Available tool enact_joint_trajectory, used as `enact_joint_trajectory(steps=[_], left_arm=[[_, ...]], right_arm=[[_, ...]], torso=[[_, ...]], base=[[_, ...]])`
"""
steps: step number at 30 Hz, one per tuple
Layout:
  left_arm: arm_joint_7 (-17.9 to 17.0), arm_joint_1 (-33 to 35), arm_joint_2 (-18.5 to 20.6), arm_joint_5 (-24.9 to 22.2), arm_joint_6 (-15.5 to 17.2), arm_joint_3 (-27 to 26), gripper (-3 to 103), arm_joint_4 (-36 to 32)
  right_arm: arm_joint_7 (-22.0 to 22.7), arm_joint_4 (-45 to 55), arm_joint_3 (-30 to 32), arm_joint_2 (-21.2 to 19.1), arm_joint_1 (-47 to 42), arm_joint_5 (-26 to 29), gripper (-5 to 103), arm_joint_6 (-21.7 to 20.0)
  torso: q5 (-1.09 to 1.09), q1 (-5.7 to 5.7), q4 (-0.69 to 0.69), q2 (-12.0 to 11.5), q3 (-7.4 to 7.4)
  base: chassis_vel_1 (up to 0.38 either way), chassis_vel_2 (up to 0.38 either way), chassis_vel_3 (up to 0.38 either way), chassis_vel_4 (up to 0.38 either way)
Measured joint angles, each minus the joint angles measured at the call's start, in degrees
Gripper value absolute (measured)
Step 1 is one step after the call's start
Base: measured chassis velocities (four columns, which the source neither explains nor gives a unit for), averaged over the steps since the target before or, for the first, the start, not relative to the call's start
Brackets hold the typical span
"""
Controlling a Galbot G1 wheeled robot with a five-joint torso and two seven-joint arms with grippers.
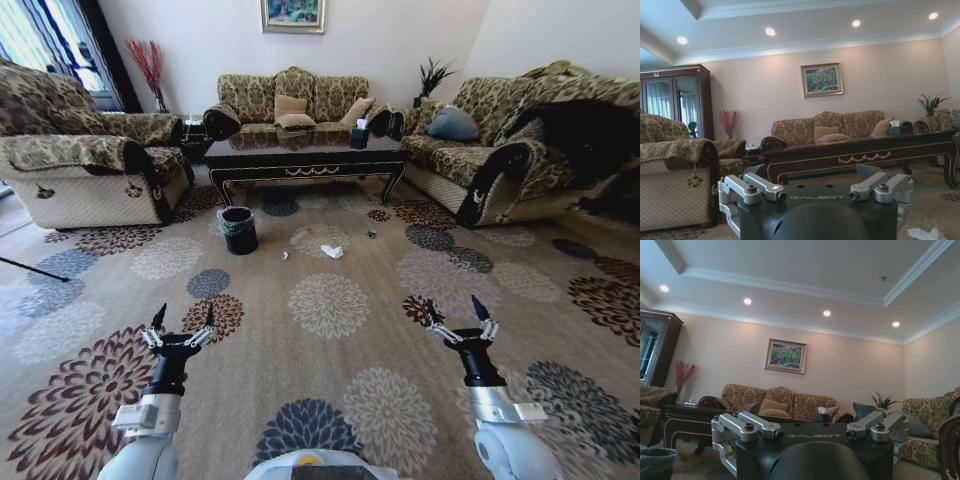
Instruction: Move to the front of the table and pick up the trash from the floor, then place it into the trash bin.
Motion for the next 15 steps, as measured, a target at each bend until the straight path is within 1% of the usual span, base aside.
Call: enact_joint_trajectory(steps=[4, 7, 10, 15], left_arm=[[0.0, 0.0, 0.1, 0.0, -0.2, -0.1, 100, 0.1], [0.2, 0.0, 0.2, -0.5, -0.5, -0.1, 100, 0.2], [0.4, -0.2, 0.3, -1.0, -1.5, -0.1, 100, 0.5], [0.7, -0.5, 0.3, -1.3, -2.3, -0.3, 100, 0.9]], right_arm=[[-0.1, -0.1, -0.2, 0.4, -0.1, -0.3, 100, 0.3], [-0.2, -0.2, -0.3, 0.5, 0.0, -0.5, 100, 0.3], [0.0, -0.3, -0.3, 0.5, 0.0, -1.2, 100, 0.2], [2.1, -0.3, -0.4, 0.5, -0.1, -2.5, 100, -1.0]], torso=[[0.00, -0.17, 0.00, -1.2, -1.00], [0.00, -0.20, 0.00, -1.6, -1.41], [0.00, -0.33, 0.01, -2.0, -1.62], [0.00, -0.45, 0.01, -2.0, -1.62]], base=[[0.000, 0.000, 0.000, 0.000], [0.000, 0.000, 0.000, 0.000], [0.000, 0.000, 0.000, 0.000], [0.000, 0.000, 0.000, 0.000]])
